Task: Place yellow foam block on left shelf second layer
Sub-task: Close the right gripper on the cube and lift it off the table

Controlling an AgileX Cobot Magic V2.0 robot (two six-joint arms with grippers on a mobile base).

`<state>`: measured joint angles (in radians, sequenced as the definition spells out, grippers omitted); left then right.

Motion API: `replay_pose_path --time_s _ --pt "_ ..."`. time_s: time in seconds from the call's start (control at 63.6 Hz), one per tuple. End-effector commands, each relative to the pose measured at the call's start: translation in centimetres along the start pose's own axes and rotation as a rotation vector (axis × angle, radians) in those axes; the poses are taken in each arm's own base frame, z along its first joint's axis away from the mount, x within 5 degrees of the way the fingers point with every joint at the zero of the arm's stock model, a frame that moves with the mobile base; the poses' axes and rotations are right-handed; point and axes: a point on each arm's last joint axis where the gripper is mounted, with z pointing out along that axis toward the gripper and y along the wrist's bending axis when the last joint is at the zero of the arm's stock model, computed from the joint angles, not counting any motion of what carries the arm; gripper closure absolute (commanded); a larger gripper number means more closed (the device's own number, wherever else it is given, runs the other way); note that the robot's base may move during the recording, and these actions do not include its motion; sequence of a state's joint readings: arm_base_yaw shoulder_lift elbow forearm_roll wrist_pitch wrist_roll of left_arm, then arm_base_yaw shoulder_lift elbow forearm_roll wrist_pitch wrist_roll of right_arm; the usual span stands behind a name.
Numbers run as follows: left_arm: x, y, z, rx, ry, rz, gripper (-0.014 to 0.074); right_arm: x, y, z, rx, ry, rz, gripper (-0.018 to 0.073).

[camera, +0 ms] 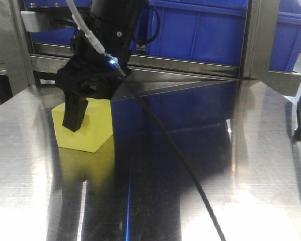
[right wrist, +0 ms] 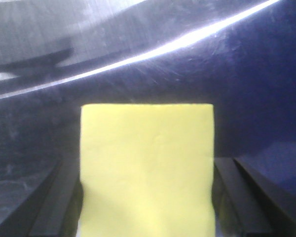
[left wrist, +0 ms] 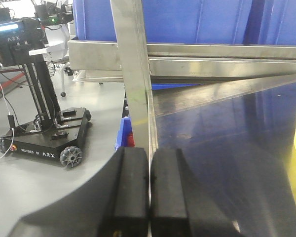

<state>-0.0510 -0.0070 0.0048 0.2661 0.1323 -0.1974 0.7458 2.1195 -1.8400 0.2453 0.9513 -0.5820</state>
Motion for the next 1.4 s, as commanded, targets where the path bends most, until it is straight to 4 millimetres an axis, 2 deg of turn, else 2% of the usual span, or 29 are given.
replay_pose_path --time_s 0.0,0.142,0.378,0.519,0.771,0.975,1.101,1.196,1.384 --pt "0.0 -0.2 0.0 0.024 -0.073 -0.003 0.046 -1.3 -0.1 -2.3 0.044 -0.091 -0.019 -0.001" --pt "0.0 -0.2 0.0 0.024 -0.073 -0.003 0.046 -1.2 -0.2 -1.9 0.042 -0.085 -0.017 0.0003" --pt "0.0 -0.2 0.0 0.024 -0.073 -0.003 0.046 -1.2 -0.2 -1.9 0.041 -0.084 -0.017 0.0215" --pt "0.0 -0.2 0.0 0.024 -0.073 -0.003 0.046 -1.3 -0.2 -2.4 0.047 -0.095 -0.019 0.0241" --pt "0.0 -0.2 0.0 0.024 -0.073 -0.003 0.046 -2.0 0.0 -7.0 0.105 -0.2 -0.01 0.0241" --pt "0.0 -0.2 0.0 0.024 -0.073 -0.003 0.046 -1.1 0.4 -9.7 0.208 -0.356 0.031 0.0241" --pt "0.0 -0.2 0.0 0.024 -0.073 -0.003 0.046 1.0 0.8 -11.2 0.295 -0.466 0.065 0.0241" --pt "0.0 -0.2 0.0 0.024 -0.073 -0.003 0.046 3.5 0.9 -12.1 0.362 -0.537 0.124 0.0241" --pt "0.0 -0.2 0.0 0.024 -0.073 -0.003 0.046 10.1 1.0 -14.5 0.483 -0.635 0.277 0.0241"
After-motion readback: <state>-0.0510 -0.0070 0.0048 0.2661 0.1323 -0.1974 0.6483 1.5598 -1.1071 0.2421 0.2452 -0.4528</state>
